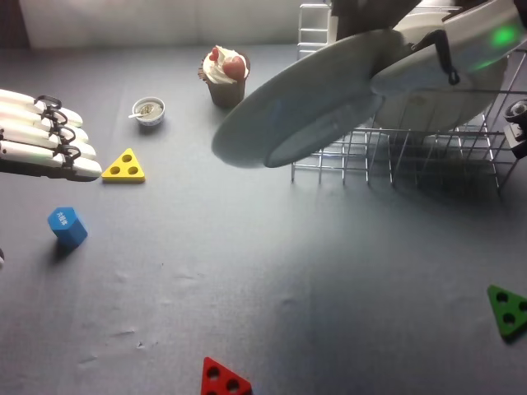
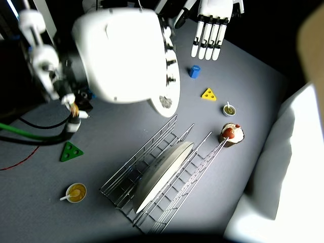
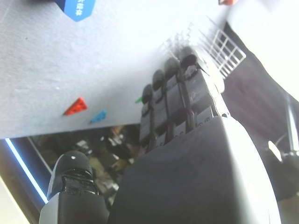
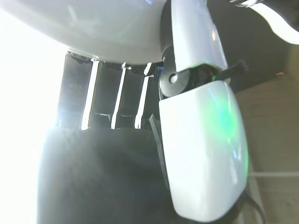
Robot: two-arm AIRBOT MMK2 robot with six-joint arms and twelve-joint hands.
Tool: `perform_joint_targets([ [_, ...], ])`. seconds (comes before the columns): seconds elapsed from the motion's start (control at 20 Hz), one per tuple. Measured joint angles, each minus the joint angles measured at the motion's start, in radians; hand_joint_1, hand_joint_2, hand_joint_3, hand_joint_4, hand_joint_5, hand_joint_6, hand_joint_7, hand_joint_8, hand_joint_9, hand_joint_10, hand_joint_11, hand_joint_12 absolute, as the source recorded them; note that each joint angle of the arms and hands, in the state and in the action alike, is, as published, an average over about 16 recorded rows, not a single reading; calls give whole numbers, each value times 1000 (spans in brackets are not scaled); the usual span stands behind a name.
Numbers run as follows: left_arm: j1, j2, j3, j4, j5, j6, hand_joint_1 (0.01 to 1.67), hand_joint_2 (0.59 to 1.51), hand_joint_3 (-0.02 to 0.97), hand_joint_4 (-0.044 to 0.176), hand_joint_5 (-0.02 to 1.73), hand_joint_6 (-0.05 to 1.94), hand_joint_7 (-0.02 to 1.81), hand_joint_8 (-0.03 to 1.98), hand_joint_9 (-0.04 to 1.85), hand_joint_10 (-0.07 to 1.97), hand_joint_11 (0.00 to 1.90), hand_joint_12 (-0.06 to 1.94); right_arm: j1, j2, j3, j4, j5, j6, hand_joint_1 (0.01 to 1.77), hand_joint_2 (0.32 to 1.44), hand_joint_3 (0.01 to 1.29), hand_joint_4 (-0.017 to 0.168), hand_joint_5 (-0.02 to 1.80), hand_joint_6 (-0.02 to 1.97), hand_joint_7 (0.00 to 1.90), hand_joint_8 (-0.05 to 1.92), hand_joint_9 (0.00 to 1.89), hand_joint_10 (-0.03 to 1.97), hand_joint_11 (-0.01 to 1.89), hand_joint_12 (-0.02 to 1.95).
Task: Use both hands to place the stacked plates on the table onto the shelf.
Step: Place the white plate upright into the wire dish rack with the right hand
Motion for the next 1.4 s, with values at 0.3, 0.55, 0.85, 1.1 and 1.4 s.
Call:
perform_joint_targets([
  [0.3, 0, -1, 8, 10, -14, 5, 97, 1093, 18, 0, 202, 7, 244, 2, 233, 9, 218, 15, -15, 0, 27, 63, -52, 12, 1438, 986, 13, -13, 910, 827, 1062, 598, 1168, 633, 1012, 1163],
  [0.55, 0, -1, 19, 17, -28, 10, 104, 1090, 18, 0, 213, 6, 254, 2, 242, 8, 224, 15, -20, 0, 39, 103, -114, 31, 1442, 986, 13, -13, 894, 830, 1059, 603, 1164, 641, 988, 1295],
  [0.85, 0, -2, 28, 22, -41, 14, 131, 1084, 18, 0, 233, 7, 277, 2, 263, 8, 232, 15, -22, 2, 50, 134, -198, 56, 1446, 986, 13, -13, 882, 833, 1055, 591, 1140, 705, 981, 1340],
  [1.1, 0, -3, 33, 19, -45, 14, 148, 1080, 19, 0, 245, 7, 290, 3, 270, 8, 230, 15, -22, 5, 63, 133, -256, 88, 1447, 986, 13, -13, 882, 834, 1057, 587, 1126, 725, 968, 1357],
  [1.4, 0, -4, 31, 16, -45, 15, 165, 1077, 19, 0, 251, 8, 303, 2, 277, 8, 238, 14, -22, 9, 85, 119, -289, 126, 1448, 986, 14, -13, 881, 835, 1065, 562, 1137, 705, 968, 1335],
])
